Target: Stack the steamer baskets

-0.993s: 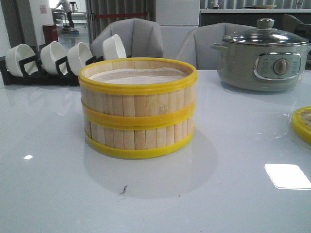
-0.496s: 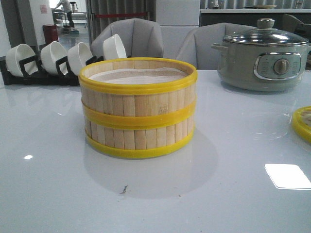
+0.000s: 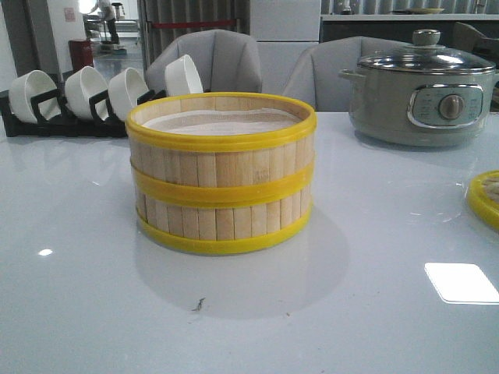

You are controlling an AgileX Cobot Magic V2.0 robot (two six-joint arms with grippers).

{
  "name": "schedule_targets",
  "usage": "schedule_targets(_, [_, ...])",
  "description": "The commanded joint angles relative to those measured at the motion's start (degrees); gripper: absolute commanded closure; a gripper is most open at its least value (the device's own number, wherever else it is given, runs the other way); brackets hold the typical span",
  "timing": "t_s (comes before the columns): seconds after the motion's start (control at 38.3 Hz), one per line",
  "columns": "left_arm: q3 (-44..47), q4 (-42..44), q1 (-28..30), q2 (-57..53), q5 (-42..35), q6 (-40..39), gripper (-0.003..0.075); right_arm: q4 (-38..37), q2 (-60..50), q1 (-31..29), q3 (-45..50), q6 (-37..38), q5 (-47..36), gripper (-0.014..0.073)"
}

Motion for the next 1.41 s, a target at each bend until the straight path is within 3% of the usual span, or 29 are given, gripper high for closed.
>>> schedule_targets(0.0, [-1.62,-0.19,0.04,0.26,-4.83,-0.64,0.0637,-0.60,-2.81,-0.31,-1.91,0.02,-3.26,0.0264])
schedule_targets(0.42, [-1.62,-0.19,0.04,0.26,-4.83,-0.64,0.0637,-0.60,-2.74,-0.31,-1.91,0.02,-6.76,0.0264])
schedule_targets(1.38, [-1.62,-0.19,0.04,0.26,-4.83,-0.64,0.0637,-0.60,1.90,-0.31,-5.08,0.02,-5.01,0.0264])
